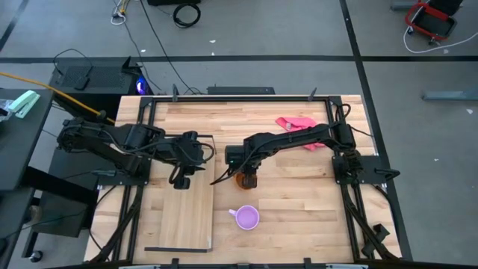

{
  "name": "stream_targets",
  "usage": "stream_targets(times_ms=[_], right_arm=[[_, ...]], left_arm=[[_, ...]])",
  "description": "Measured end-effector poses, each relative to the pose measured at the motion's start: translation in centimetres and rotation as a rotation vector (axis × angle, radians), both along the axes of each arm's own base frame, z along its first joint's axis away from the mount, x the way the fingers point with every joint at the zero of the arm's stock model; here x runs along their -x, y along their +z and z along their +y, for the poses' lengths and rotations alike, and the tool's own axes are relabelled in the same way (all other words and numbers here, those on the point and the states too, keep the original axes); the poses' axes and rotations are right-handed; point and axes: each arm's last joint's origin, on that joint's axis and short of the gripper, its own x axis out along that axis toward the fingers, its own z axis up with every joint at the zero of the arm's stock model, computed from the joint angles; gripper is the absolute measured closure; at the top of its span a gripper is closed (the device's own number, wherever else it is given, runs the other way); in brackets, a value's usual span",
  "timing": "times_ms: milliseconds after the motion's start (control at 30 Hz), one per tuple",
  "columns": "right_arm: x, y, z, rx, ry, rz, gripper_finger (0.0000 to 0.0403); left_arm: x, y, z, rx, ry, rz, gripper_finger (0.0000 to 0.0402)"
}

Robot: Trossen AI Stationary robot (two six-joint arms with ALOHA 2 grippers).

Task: Stack small to large cups/mugs on shelf
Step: Put the orange mug on the shelf

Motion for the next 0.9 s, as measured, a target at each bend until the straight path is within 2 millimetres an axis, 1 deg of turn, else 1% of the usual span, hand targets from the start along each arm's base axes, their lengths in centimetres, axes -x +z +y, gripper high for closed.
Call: stream_targets(times_ms=[133,433,667,900], right_arm=[[-0.03,0.04,-0.02,0.007,-0.008,-0.005,0.0382],[-0.13,0.07,-0.14,0.008,-0.04,-0.017,0.0348],[-0.36,0.2,-0.15,0.005,-0.042,-0.045,0.0344],[-0.42,0.21,-0.91,0.005,-0.061,-0.048,0.0343]], left_arm=[[0.0,0.0,0.0,0.002,0.002,0.0,0.0299],[0.0,0.0,0.0,0.004,0.004,0.0,0.0299],[0.0,0.0,0.0,0.006,0.007,0.0,0.0299],[0.0,0.0,0.0,0.007,0.008,0.001,0.0302]])
